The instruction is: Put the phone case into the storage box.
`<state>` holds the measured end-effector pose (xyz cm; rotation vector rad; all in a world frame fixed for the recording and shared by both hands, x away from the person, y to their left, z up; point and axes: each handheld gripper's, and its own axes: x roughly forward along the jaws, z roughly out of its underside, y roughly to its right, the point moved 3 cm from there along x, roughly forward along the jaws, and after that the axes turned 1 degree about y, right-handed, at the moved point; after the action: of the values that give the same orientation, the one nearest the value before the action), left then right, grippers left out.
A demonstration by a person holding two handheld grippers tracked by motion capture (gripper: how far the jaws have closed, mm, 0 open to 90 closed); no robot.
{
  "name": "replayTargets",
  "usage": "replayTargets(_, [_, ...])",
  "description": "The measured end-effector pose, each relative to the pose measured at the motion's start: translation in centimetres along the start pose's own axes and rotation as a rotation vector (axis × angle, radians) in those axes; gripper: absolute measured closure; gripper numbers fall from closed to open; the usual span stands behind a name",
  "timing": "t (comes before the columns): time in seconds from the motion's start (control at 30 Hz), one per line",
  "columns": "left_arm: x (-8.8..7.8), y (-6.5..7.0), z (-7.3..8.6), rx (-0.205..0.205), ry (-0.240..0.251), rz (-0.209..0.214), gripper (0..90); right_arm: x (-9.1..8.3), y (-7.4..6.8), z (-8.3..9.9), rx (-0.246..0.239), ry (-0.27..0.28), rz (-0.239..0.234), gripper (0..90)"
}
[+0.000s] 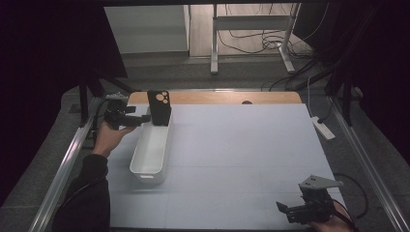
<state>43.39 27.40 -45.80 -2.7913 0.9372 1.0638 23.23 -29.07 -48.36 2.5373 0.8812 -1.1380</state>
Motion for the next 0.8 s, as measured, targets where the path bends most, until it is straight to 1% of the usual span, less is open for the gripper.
replayTargets(0.07, [-0.2, 0.2, 0.3, -0.006, 0.001, 0.001, 10.2, 0.0, 0.0, 0.0, 0.002, 0.002, 0.001, 0.0])
replayTargets(0.2, [-0.5, 0.5, 0.8, -0.006, -0.002, -0.001, 6.3, 0.0, 0.0, 0.0, 0.001, 0.003, 0.000, 0.0])
replayTargets(0.33, [-0.8, 1.0, 1.1, -0.006, 0.005, 0.009, 4.8, 0.0, 0.0, 0.0, 0.005, 0.004, 0.001, 0.0])
replayTargets(0.47, [-1.0, 1.5, 1.5, -0.002, 0.004, 0.009, 4.0, -0.1, 0.0, 0.0, 0.005, 0.007, 0.003, 0.0])
replayTargets(0.67, [-1.5, 2.2, 2.0, -0.008, 0.020, 0.014, 4.1, -0.1, 0.0, 0.0, 0.004, 0.009, 0.003, 0.0])
replayTargets(0.8, [-1.8, 2.7, 2.5, -0.001, 0.018, 0.018, 3.7, -0.1, 0.0, 0.0, 0.004, 0.007, 0.002, 0.0])
